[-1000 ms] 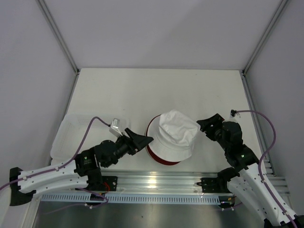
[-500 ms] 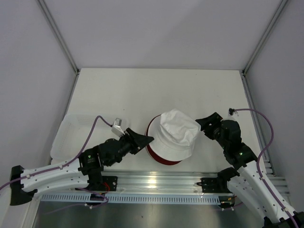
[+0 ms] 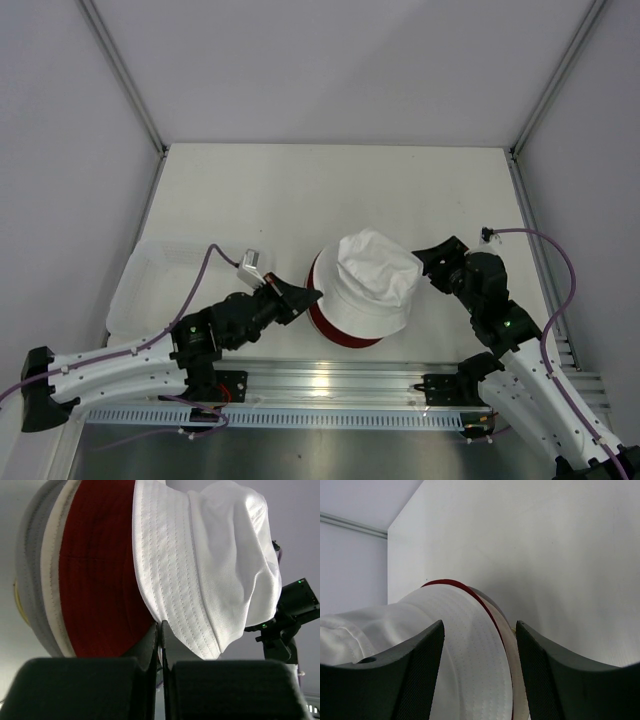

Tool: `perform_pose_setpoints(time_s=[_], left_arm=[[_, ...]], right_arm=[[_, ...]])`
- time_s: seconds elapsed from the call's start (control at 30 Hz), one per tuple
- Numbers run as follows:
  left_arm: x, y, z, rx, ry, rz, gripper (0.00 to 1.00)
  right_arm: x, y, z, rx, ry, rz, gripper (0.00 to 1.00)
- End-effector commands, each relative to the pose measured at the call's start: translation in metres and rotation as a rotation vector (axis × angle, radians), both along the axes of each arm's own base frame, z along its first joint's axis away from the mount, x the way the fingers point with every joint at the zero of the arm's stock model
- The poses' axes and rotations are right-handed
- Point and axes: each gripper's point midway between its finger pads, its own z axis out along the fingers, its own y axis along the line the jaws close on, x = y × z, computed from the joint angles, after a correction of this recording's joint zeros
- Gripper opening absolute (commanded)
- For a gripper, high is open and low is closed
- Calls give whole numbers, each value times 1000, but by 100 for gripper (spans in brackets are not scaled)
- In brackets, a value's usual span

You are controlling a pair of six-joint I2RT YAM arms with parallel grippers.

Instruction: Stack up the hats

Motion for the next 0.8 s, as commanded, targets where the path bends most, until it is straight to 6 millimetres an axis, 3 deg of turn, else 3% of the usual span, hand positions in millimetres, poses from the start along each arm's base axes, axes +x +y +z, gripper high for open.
perform_pose_setpoints(time_s=[0.0,0.23,0.6,0.77], left_arm=[[-1,16,-15,106,-40,1,1],[-6,45,-40,212,-56,15,1],[-5,27,-102,408,44,-30,1],[-4,33,-109,436,68,-6,1]], right_arm=[[2,-2,16,10,-44,-8,63],[-4,-2,14,18,-35,-4,63],[-8,1,0,47,5,-1,63],[-12,7,-8,67,23,31,63]])
